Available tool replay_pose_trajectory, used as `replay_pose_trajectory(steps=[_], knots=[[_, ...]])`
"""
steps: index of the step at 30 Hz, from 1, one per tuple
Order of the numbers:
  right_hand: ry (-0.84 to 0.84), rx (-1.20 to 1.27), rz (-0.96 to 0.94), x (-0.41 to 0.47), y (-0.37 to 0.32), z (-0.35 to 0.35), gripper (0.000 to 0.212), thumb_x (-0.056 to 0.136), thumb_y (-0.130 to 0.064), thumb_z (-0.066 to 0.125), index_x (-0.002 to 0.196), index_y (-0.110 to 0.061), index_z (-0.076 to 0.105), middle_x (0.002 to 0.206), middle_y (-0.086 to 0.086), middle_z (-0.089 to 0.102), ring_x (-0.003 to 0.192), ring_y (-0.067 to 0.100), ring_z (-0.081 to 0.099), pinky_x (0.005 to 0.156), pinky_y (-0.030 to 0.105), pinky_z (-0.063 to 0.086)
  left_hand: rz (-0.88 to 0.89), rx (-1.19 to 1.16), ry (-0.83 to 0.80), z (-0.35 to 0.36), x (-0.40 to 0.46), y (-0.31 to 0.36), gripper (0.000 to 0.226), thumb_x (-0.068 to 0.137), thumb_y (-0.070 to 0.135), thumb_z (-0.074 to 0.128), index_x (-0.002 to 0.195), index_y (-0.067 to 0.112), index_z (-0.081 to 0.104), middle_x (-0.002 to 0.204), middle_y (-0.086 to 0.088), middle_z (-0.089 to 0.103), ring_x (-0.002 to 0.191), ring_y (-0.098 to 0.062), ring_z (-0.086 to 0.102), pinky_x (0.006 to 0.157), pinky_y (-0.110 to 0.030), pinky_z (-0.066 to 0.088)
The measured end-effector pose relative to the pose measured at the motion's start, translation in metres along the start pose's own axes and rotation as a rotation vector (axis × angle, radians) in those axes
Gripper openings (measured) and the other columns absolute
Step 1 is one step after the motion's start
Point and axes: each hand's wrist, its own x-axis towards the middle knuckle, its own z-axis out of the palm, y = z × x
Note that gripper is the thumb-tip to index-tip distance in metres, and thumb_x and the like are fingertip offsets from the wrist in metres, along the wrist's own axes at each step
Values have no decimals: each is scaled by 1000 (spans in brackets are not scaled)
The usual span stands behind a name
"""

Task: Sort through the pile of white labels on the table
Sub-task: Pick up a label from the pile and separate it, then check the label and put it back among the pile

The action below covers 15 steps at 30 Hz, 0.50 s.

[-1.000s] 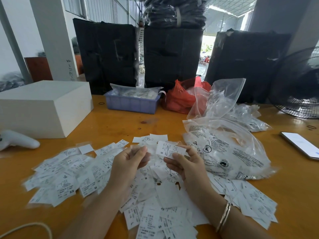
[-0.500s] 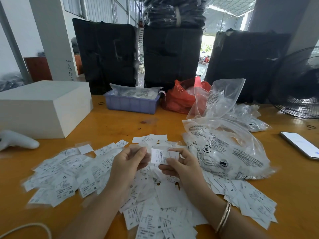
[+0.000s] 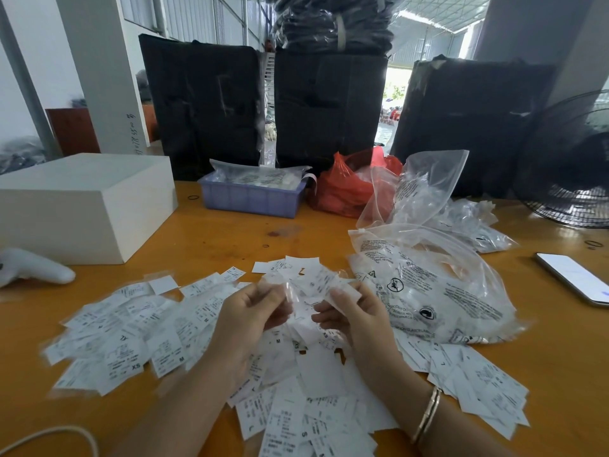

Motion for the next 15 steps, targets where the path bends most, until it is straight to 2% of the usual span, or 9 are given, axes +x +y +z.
replay_pose_trajectory(steps=[4, 7, 10, 15], knots=[[-43, -19, -61, -1, 1, 1, 13, 97, -8, 49, 93, -5, 60, 77, 15, 72, 65, 23, 68, 56, 23, 51, -36, -106, 49, 0, 0, 3, 17, 87, 25, 65, 84, 10, 73, 76, -6, 74, 71, -15, 72, 59, -18, 55], [-87, -72, -119, -5, 1, 2, 24, 97, -5, 47, 90, -15, 68, 77, 15, 72, 64, 23, 68, 56, 22, 51, -52, -105, 59, 0, 1, 2, 19, 86, 28, 66, 84, 11, 74, 77, -5, 74, 73, -15, 72, 65, -23, 55], [-114, -193, -200, -8, 0, 3, 24, 97, -3, 47, 92, -15, 67, 74, 11, 72, 62, 20, 67, 56, 21, 50, -67, -106, 72, -1, 1, 2, 18, 85, 28, 67, 81, 13, 74, 77, -5, 74, 72, -15, 72, 69, -26, 54], [-103, -444, -253, -8, 4, 5, 22, 96, -7, 50, 92, -24, 64, 72, 2, 71, 60, 14, 65, 58, 27, 51, -90, -141, 42, -1, 1, 5, 18, 86, 24, 66, 79, 8, 73, 75, -8, 74, 70, -15, 72, 59, -20, 55]])
